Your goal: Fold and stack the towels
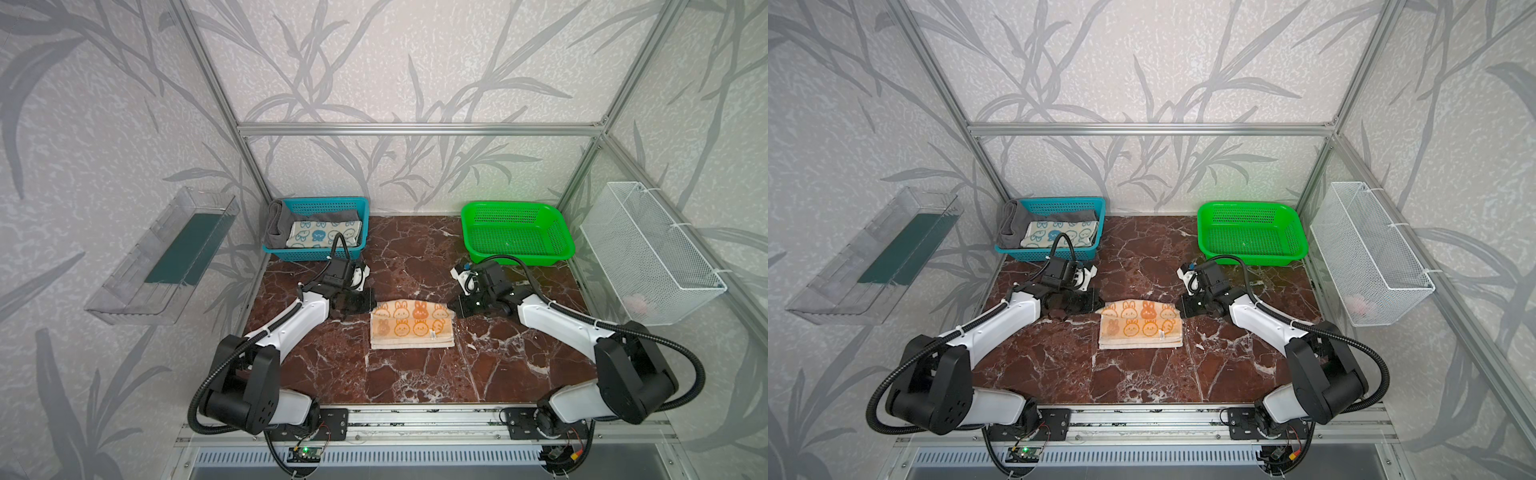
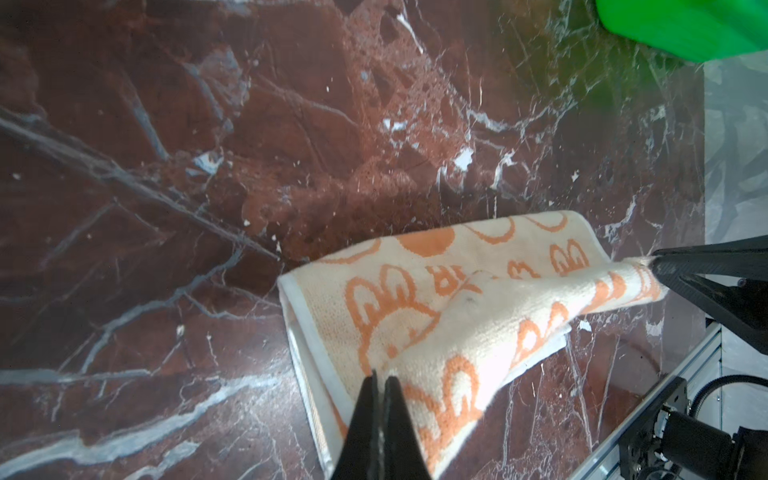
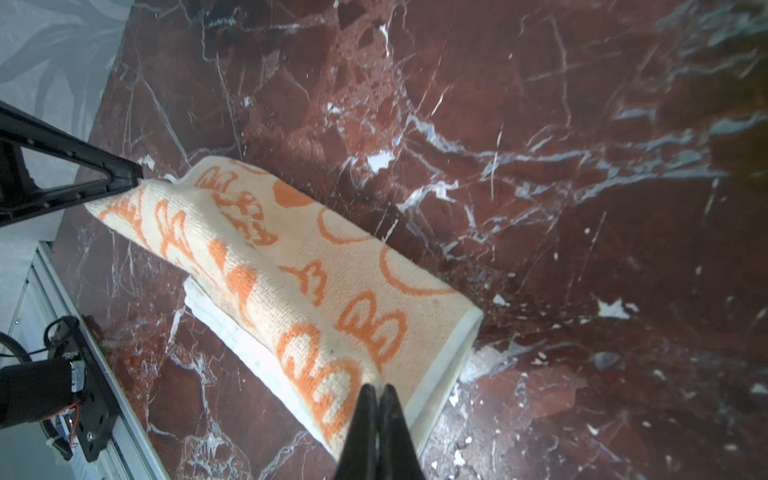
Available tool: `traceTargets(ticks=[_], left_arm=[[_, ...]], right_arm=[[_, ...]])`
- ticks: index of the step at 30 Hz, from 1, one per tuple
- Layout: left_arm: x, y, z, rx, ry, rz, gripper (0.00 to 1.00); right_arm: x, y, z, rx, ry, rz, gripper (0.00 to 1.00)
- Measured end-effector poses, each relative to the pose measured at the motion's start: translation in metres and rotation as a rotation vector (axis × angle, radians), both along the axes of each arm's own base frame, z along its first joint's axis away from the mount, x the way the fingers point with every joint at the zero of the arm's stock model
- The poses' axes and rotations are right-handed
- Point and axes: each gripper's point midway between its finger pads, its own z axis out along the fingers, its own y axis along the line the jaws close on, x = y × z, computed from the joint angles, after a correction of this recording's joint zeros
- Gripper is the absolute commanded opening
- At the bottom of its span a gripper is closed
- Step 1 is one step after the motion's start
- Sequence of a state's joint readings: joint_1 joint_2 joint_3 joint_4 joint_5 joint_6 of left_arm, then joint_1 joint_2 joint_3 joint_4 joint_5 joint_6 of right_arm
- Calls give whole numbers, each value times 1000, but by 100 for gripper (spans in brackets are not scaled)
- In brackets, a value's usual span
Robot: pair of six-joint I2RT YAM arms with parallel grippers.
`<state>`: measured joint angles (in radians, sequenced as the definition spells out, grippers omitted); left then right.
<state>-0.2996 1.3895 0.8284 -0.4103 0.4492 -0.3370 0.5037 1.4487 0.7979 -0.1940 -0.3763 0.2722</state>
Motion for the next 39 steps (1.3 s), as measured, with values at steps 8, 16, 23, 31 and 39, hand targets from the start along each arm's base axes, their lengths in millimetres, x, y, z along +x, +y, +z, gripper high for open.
traceTargets(ticks=[8,16,23,31,39], left_arm=[[-27,-8,-19,22,81,-23,0],[-45,-8,-32,63,139,-27,11],[-58,3,-39,117,198,1,50],[-51,5,-19,126,159,22,52],[-24,12,-1,89,124,141,67]], right_arm=[[-33,-5,-27,-48,78,21,0],[-49,-8,-41,-77,117,26,12],[-64,-15,-32,-75,96,44,39],[-65,-14,11,-27,-63,98,45],[-81,39,30,-115,-298,518,67]])
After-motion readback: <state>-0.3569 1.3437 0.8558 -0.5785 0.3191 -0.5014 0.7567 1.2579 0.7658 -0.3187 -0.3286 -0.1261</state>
